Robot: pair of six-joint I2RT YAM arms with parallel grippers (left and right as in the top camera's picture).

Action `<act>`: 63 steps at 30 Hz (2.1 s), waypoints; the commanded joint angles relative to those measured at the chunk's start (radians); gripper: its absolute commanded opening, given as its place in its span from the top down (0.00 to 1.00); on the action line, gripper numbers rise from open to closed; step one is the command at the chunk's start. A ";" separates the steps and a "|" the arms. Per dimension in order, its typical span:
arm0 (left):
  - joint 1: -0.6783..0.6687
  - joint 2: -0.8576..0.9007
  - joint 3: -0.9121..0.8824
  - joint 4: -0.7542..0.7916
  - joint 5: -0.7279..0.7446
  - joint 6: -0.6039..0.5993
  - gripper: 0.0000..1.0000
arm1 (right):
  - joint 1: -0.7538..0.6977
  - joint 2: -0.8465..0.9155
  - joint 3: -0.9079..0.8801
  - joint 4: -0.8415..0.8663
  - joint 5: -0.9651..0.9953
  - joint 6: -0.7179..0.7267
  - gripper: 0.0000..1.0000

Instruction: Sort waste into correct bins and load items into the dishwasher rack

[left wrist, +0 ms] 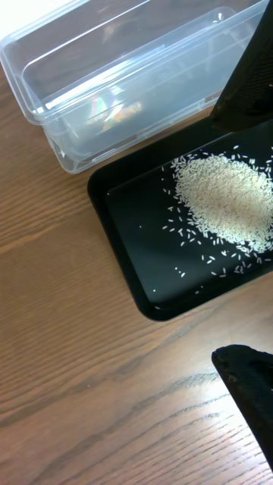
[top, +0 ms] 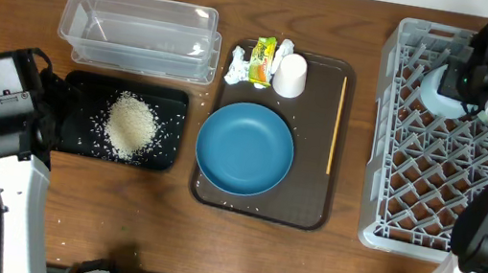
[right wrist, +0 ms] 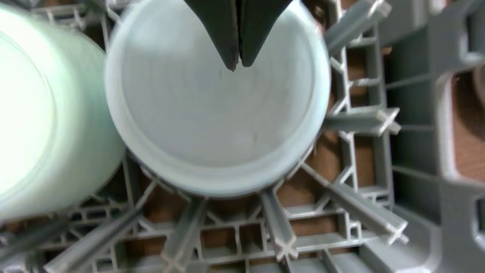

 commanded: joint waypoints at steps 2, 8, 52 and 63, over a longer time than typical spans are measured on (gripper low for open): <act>0.005 0.003 0.016 -0.004 -0.005 -0.009 0.08 | 0.008 -0.149 0.013 -0.034 -0.019 0.051 0.94; 0.005 0.003 0.016 -0.004 -0.005 -0.010 0.08 | 0.009 -0.279 0.013 -0.042 -0.303 0.051 0.55; 0.005 0.003 0.016 -0.004 -0.005 -0.010 0.09 | 0.546 0.163 0.003 -0.261 0.085 0.373 0.39; 0.005 0.003 0.016 -0.004 -0.005 -0.010 0.08 | 0.530 0.163 -0.066 -0.208 0.068 0.354 0.40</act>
